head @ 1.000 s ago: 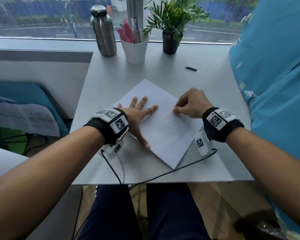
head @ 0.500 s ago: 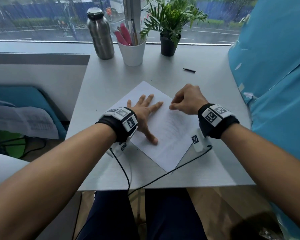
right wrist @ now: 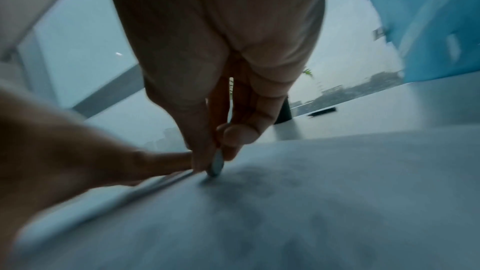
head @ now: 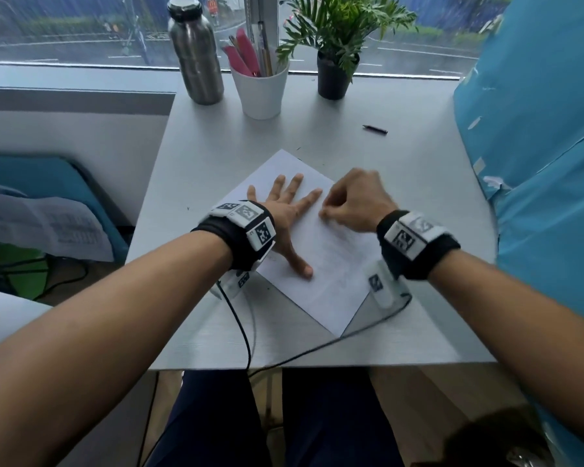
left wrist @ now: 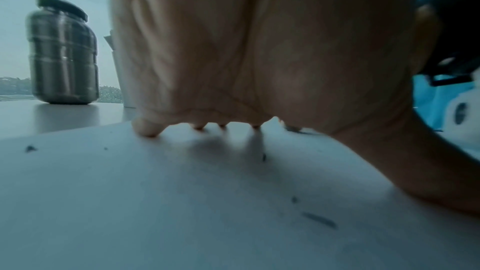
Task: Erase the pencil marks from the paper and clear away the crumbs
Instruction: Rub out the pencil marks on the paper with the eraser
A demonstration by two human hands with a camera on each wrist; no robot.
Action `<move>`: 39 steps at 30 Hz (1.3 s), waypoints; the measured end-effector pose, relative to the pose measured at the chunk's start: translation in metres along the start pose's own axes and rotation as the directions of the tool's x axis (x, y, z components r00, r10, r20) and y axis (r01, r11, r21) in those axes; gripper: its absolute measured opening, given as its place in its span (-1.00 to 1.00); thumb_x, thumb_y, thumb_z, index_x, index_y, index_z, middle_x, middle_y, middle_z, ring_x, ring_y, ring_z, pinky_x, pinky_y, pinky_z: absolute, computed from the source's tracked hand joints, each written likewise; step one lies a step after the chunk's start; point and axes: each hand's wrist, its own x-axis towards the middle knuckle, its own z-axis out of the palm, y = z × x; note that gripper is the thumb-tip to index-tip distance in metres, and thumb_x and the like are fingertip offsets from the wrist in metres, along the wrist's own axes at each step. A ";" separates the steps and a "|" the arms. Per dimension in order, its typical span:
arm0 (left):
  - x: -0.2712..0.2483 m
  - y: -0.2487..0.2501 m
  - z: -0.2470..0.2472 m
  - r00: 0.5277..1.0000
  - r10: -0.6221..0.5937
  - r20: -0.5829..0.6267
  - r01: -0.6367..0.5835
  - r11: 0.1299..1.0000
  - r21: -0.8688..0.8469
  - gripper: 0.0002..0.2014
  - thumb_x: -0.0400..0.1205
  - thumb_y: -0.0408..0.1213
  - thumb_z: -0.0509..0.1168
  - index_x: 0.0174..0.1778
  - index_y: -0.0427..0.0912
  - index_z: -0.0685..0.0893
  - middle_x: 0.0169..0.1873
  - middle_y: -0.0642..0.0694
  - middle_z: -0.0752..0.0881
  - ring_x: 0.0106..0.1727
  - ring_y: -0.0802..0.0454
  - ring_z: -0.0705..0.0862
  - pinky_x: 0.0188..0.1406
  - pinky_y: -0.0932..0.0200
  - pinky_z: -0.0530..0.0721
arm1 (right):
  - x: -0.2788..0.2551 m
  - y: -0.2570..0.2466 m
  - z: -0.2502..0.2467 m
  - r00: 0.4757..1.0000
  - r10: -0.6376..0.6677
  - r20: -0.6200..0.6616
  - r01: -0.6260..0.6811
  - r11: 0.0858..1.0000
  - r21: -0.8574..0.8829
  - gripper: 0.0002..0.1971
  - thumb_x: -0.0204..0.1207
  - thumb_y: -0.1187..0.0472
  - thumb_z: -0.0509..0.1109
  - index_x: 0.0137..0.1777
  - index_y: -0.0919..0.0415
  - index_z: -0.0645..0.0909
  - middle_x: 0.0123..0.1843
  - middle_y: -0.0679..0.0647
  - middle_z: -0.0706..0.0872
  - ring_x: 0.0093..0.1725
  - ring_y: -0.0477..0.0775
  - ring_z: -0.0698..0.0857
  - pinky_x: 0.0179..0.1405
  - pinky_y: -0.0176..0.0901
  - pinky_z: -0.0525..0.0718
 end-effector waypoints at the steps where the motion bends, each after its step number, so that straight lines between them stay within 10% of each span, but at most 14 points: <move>1: 0.001 0.000 0.000 1.000 -0.003 0.007 0.002 1.000 0.007 0.59 -0.13 0.50 0.56 0.57 0.35 -0.50 0.59 0.07 -0.59 0.61 -0.09 -0.57 0.47 -0.61 -0.34 | -0.011 -0.009 0.009 0.996 -0.071 0.056 0.071 0.997 0.000 -0.93 0.29 0.22 0.59 -0.25 0.19 0.84 -0.32 0.03 0.83 -0.32 -0.06 0.76 -0.17 -0.21 0.75; 4: 0.001 0.000 0.000 0.999 -0.005 0.034 0.004 0.999 0.041 0.62 -0.17 0.51 0.55 0.55 0.36 -0.54 0.56 0.08 -0.63 0.59 -0.09 -0.60 0.45 -0.63 -0.33 | -0.033 -0.020 0.018 0.959 -0.165 0.231 0.163 0.986 0.028 -0.96 0.30 0.23 0.59 -0.27 0.19 0.84 -0.36 0.00 0.82 -0.36 -0.12 0.75 -0.24 -0.26 0.71; 10: -0.001 0.000 -0.002 1.000 0.005 0.024 -0.006 1.000 0.029 0.61 -0.14 0.45 0.59 0.58 0.37 -0.49 0.59 0.07 -0.58 0.61 -0.10 -0.57 0.42 -0.66 -0.30 | 0.020 0.019 -0.015 0.997 0.042 -0.058 -0.043 0.999 -0.020 -0.89 0.32 0.15 0.60 -0.21 0.16 0.85 -0.27 0.01 0.84 -0.26 -0.10 0.76 -0.13 -0.26 0.75; 15: 0.001 0.004 -0.003 0.999 -0.022 0.035 0.020 0.998 0.059 0.64 -0.20 0.48 0.58 0.53 0.38 -0.54 0.57 0.07 -0.61 0.61 -0.13 -0.56 0.37 -0.73 -0.21 | -0.016 -0.006 0.011 0.977 -0.129 0.171 0.133 0.991 -0.013 -0.89 0.31 0.18 0.61 -0.21 0.19 0.85 -0.28 0.02 0.83 -0.28 -0.05 0.78 -0.15 -0.19 0.76; 20: -0.002 0.005 -0.005 0.999 -0.017 0.044 0.016 1.000 0.027 0.62 -0.15 0.41 0.62 0.54 0.40 -0.51 0.58 0.07 -0.60 0.61 -0.13 -0.57 0.38 -0.73 -0.24 | 0.019 0.021 -0.018 0.999 0.031 -0.033 -0.032 0.999 -0.012 -0.89 0.31 0.17 0.60 -0.20 0.17 0.85 -0.28 0.01 0.84 -0.26 -0.07 0.78 -0.12 -0.22 0.76; 25: 0.003 0.001 0.000 0.999 -0.011 0.032 0.010 0.999 0.044 0.65 -0.23 0.47 0.58 0.50 0.41 -0.56 0.56 0.10 -0.63 0.60 -0.13 -0.58 0.36 -0.75 -0.27 | -0.021 -0.008 0.016 0.968 -0.167 0.189 0.163 0.986 0.034 -0.93 0.30 0.22 0.61 -0.28 0.21 0.83 -0.35 0.02 0.81 -0.39 -0.12 0.72 -0.35 -0.30 0.68; 29: -0.001 0.002 -0.002 0.999 -0.003 0.040 0.003 1.000 0.015 0.62 -0.17 0.42 0.62 0.55 0.40 -0.50 0.58 0.10 -0.60 0.60 -0.11 -0.58 0.36 -0.72 -0.29 | 0.019 0.018 -0.012 1.000 -0.005 -0.009 0.005 1.000 -0.001 -0.91 0.31 0.17 0.60 -0.23 0.16 0.85 -0.31 0.01 0.84 -0.35 -0.15 0.73 -0.31 -0.42 0.67; 32: 0.001 0.001 -0.001 0.999 0.004 0.039 -0.004 1.000 0.011 0.62 -0.17 0.43 0.61 0.54 0.40 -0.52 0.57 0.10 -0.61 0.58 -0.11 -0.60 0.36 -0.72 -0.32 | 0.019 0.014 -0.010 0.999 -0.031 -0.035 0.031 0.999 -0.007 -0.91 0.31 0.18 0.62 -0.22 0.18 0.85 -0.30 0.02 0.83 -0.36 -0.14 0.74 -0.25 -0.28 0.75; 36: 0.003 0.000 0.001 0.999 0.004 0.039 -0.005 1.000 0.022 0.65 -0.22 0.51 0.56 0.51 0.38 -0.57 0.54 0.10 -0.66 0.57 -0.11 -0.63 0.32 -0.72 -0.35 | -0.022 -0.018 0.016 0.944 -0.214 0.251 0.205 0.977 0.062 -0.93 0.30 0.26 0.62 -0.28 0.26 0.82 -0.38 0.06 0.81 -0.44 -0.10 0.72 -0.36 -0.26 0.71; 39: 0.004 -0.001 0.002 0.999 0.020 0.034 -0.020 1.000 0.018 0.65 -0.21 0.51 0.56 0.54 0.33 -0.55 0.56 0.09 -0.64 0.58 -0.11 -0.61 0.32 -0.71 -0.34 | 0.000 -0.002 0.008 0.979 -0.151 0.135 0.152 0.988 0.004 -0.88 0.31 0.18 0.60 -0.27 0.24 0.82 -0.37 0.07 0.81 -0.36 0.00 0.76 -0.26 -0.07 0.72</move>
